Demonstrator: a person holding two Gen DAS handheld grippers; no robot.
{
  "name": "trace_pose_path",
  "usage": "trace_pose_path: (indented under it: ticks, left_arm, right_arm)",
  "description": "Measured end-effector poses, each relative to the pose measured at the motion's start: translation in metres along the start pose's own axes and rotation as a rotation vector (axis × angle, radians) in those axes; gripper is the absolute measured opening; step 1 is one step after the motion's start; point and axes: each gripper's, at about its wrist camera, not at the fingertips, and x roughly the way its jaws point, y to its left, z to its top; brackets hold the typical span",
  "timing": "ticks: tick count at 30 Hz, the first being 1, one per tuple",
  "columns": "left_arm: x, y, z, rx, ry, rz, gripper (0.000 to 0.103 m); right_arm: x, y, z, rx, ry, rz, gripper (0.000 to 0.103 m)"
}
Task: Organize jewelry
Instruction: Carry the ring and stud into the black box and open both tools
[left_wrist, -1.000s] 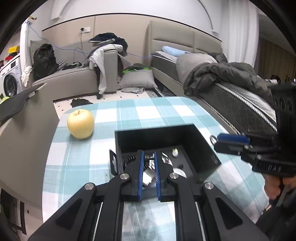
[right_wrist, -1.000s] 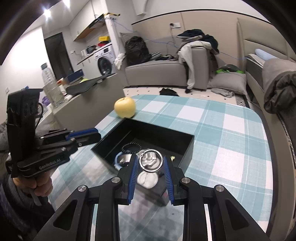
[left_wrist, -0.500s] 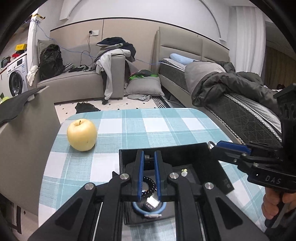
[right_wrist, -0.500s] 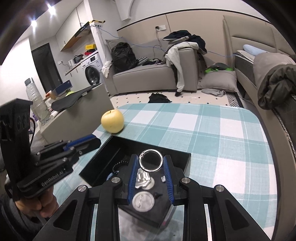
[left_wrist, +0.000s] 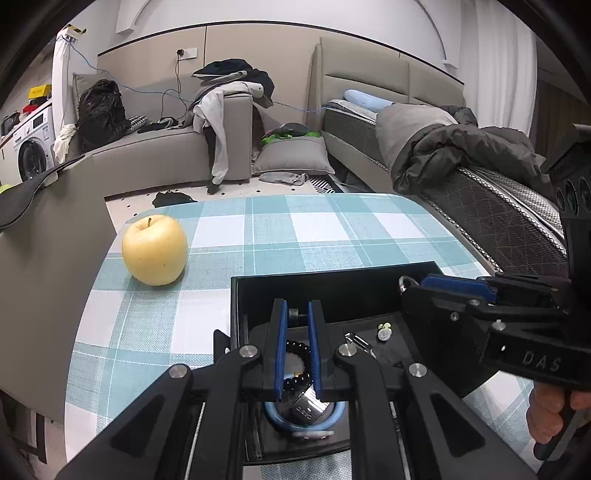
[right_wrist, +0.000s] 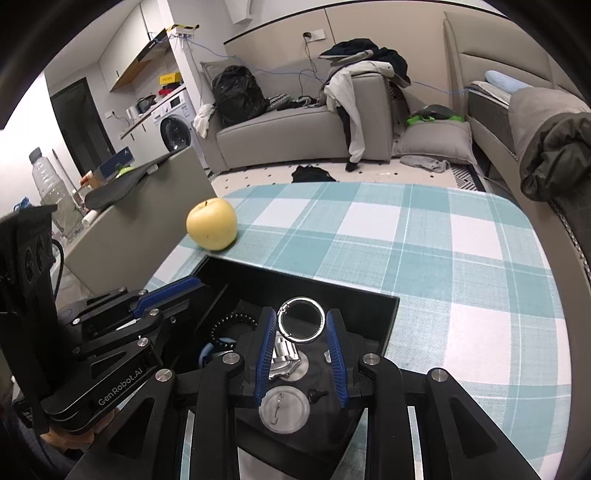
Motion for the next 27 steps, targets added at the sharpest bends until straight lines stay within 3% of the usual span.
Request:
trace_pose_path:
  ticks: [16, 24, 27]
  left_arm:
    - [0.011, -0.004, -0.004, 0.008, 0.040, 0.018, 0.007]
    - [0.010, -0.003, -0.005, 0.003, 0.047, 0.022, 0.007]
    - [0.009, -0.005, -0.005, 0.010, 0.045, 0.023, 0.007]
  right_arm:
    - [0.010, 0.004, -0.002, -0.034, 0.042, 0.000, 0.027]
    - [-0.004, 0.000, 0.003, -0.026, -0.001, 0.002, 0.027]
    - [-0.010, -0.006, 0.002, -0.018, -0.011, -0.002, 0.035]
